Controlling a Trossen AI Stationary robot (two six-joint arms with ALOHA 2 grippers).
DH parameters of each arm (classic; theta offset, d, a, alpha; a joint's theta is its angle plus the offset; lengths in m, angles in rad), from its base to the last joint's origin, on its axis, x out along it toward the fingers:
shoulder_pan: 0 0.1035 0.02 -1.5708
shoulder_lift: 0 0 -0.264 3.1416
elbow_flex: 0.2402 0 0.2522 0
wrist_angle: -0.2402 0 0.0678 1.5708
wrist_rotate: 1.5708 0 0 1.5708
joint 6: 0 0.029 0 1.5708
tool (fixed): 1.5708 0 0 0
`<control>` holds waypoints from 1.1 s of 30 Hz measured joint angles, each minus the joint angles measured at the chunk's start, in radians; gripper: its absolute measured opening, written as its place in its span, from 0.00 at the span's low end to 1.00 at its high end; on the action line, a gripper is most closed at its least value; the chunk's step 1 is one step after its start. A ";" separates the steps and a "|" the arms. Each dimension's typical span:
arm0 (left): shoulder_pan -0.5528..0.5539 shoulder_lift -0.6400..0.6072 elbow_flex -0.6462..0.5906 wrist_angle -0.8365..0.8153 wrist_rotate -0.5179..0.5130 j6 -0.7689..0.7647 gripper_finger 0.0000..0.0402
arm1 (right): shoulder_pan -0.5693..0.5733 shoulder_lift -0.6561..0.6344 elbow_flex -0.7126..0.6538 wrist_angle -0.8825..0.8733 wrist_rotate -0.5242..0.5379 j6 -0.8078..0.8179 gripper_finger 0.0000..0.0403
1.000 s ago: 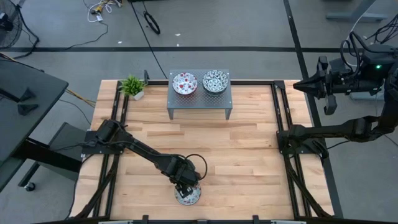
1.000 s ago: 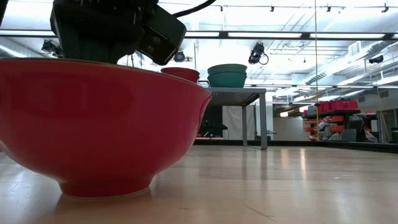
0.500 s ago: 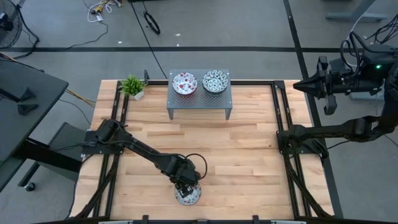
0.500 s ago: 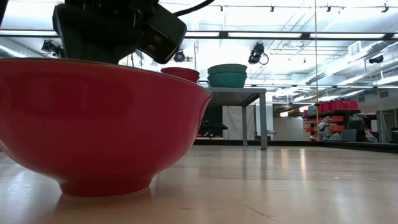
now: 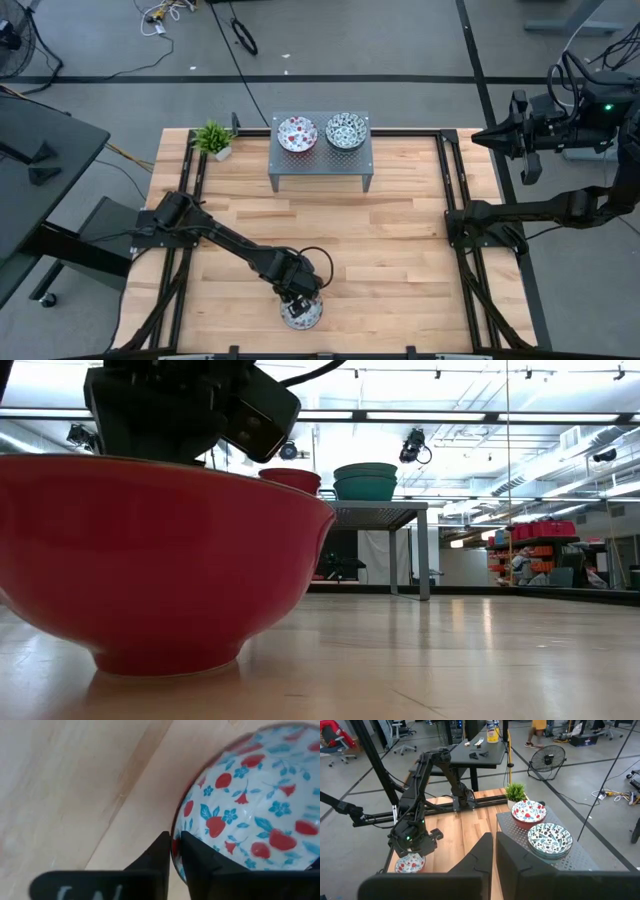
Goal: Pick & Place Mini bowls
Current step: Stack the red and white patterned bowl on top of the other red and white patterned bowls on the shelf
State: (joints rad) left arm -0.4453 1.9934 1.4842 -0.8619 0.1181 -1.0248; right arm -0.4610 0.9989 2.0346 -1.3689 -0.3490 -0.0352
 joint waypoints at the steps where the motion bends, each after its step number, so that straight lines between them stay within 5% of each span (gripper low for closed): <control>1: 0.000 0.000 0.000 0.001 0.001 0.000 0.10 | 0.000 0.000 0.000 0.000 0.000 0.000 0.06; 17: 0.000 -0.018 0.002 0.032 0.061 0.047 0.02 | 0.000 0.000 0.000 0.000 0.000 0.000 0.06; 33: 0.005 -0.197 0.001 0.034 -0.001 0.044 0.02 | 0.000 0.000 0.000 0.000 0.000 0.000 0.06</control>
State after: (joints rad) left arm -0.4404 1.7965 1.4853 -0.8284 0.1168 -0.9810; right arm -0.4614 0.9989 2.0346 -1.3687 -0.3491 -0.0353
